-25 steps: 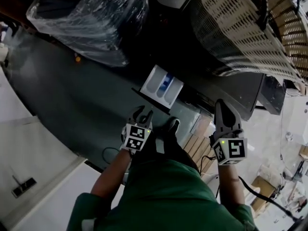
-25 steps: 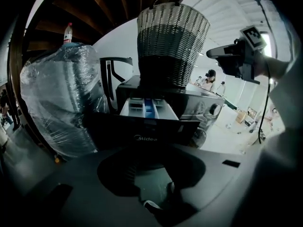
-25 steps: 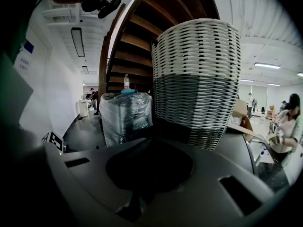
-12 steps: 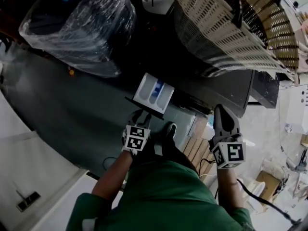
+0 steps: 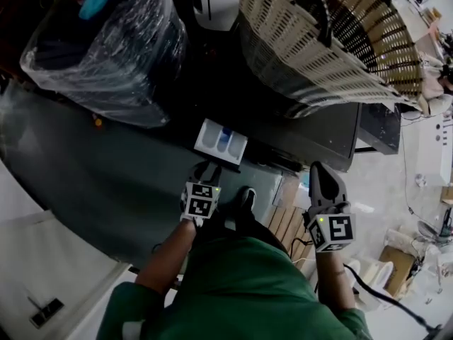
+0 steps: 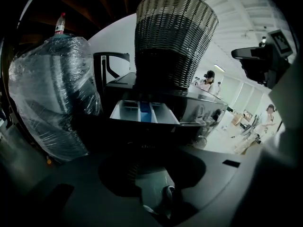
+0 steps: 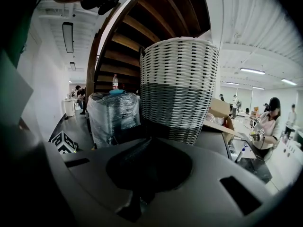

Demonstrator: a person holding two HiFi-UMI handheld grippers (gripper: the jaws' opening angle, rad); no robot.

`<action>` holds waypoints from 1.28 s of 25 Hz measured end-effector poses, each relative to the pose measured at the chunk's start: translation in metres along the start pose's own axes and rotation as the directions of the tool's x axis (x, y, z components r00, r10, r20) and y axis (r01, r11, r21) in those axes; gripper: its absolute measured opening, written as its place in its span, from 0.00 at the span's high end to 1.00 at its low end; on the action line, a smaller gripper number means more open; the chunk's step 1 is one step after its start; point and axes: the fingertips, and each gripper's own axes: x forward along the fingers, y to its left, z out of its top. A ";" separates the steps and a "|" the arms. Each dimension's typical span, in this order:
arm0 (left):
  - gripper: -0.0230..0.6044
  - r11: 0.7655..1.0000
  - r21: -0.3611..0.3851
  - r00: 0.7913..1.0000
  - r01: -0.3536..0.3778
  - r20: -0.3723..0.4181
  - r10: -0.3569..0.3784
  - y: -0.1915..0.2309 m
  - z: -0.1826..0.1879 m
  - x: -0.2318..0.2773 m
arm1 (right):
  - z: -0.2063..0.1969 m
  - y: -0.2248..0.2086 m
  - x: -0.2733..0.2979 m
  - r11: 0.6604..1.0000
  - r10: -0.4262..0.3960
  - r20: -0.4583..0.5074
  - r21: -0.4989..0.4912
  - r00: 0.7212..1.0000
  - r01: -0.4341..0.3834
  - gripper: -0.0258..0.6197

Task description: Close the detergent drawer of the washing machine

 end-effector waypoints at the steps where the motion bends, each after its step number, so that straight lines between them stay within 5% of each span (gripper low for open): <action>1: 0.74 1.000 -0.003 1.000 0.001 0.003 -0.001 0.001 0.002 0.001 | 0.002 0.000 -0.001 1.000 -0.007 0.000 0.002 1.000 0.007 0.93; 32: 0.73 0.999 0.000 0.999 0.037 0.021 -0.037 0.016 0.084 0.071 | 0.013 -0.023 0.052 1.000 -0.011 -0.037 0.007 0.999 0.011 0.93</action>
